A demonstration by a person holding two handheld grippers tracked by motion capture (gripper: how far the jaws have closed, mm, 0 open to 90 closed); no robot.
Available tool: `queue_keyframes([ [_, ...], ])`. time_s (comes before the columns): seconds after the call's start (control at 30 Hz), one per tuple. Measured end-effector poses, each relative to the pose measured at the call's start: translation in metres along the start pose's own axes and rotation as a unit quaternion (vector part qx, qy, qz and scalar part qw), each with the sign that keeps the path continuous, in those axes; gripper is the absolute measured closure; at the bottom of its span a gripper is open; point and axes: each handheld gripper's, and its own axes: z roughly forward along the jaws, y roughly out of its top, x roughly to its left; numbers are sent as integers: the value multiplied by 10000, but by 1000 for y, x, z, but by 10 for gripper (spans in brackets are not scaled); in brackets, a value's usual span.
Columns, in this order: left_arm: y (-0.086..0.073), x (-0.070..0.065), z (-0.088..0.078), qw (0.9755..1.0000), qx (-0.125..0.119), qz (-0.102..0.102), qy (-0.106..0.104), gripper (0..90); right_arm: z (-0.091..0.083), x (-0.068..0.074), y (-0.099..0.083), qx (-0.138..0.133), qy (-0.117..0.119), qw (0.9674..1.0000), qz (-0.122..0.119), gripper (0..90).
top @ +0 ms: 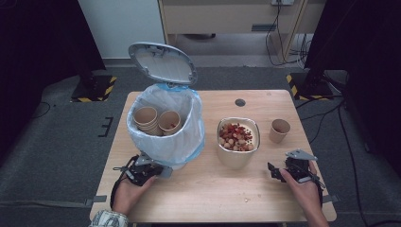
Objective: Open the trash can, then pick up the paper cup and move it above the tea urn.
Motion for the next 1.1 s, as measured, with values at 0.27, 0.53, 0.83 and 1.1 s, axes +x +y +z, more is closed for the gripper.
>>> queue_keyframes([
  [0.27,0,0,0,10000,0,3,0,900,-2,-9,18,-282,-284,9988,297,62],
  [0.53,0,0,0,10000,-8,7,-1,900,2,-13,32,-361,-299,9982,384,64],
  [0.83,0,0,0,10000,-13,-4,-5,900,3,-15,52,-457,-327,9979,330,58],
  [1.1,0,0,0,10000,-17,0,-8,900,9,-20,62,-512,-377,9973,358,58],
])
